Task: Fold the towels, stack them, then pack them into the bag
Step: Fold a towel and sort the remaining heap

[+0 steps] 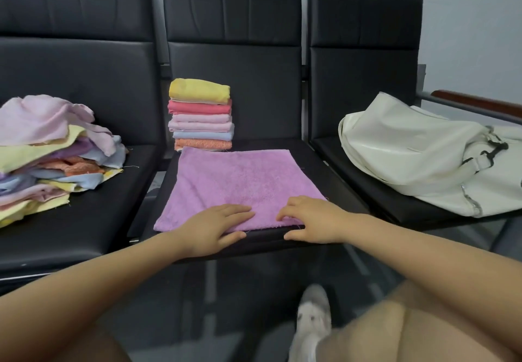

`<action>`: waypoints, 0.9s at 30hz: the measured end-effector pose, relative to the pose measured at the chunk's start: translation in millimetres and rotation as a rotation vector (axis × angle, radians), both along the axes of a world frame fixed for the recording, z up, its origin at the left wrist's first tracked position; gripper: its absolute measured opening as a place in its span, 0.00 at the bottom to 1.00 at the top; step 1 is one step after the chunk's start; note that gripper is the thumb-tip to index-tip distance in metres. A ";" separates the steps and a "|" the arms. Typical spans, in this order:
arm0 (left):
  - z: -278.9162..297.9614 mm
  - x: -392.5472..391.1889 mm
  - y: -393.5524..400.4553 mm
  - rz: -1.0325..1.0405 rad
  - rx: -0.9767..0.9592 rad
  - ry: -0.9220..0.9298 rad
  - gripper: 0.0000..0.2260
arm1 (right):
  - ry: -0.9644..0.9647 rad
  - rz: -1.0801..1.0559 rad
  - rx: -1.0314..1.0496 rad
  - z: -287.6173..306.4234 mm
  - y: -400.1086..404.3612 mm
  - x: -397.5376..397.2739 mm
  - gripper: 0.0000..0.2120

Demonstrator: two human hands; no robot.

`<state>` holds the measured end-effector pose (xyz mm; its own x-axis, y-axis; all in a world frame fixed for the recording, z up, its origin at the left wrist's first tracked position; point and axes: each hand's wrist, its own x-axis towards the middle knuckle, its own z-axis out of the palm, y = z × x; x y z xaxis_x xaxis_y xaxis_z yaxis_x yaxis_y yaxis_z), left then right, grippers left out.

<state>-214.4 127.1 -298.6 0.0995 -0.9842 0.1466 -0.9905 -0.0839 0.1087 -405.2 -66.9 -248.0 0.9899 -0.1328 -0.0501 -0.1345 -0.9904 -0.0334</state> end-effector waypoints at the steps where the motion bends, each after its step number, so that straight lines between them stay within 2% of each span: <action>1: -0.3 4.6 2.7 -0.003 0.006 -0.001 0.36 | -0.019 0.008 -0.031 -4.3 1.6 0.0 0.18; 9: 1.8 -2.5 4.1 0.041 -0.008 -0.019 0.40 | -0.242 0.050 0.066 -16.4 -1.3 14.1 0.07; 13: 3.4 -7.3 -8.8 0.104 -0.155 -0.086 0.29 | -0.391 -0.033 0.237 -17.1 -4.6 35.5 0.04; 17: 20.5 -0.7 -23.9 0.206 -0.262 -0.125 0.15 | -0.258 0.060 0.141 -14.6 -18.2 47.2 0.11; 20: 36.4 17.0 -22.6 0.221 -0.269 -0.209 0.19 | -0.245 -0.011 0.120 -13.1 -36.3 41.2 0.12; 24: 54.9 42.7 -15.2 0.239 -0.045 -0.280 0.19 | -0.412 -0.187 0.421 -9.6 -59.8 30.1 0.11; 27: 57.1 55.3 -6.6 0.296 0.040 -0.114 0.19 | -0.540 -0.247 0.680 -2.6 -62.0 31.8 0.13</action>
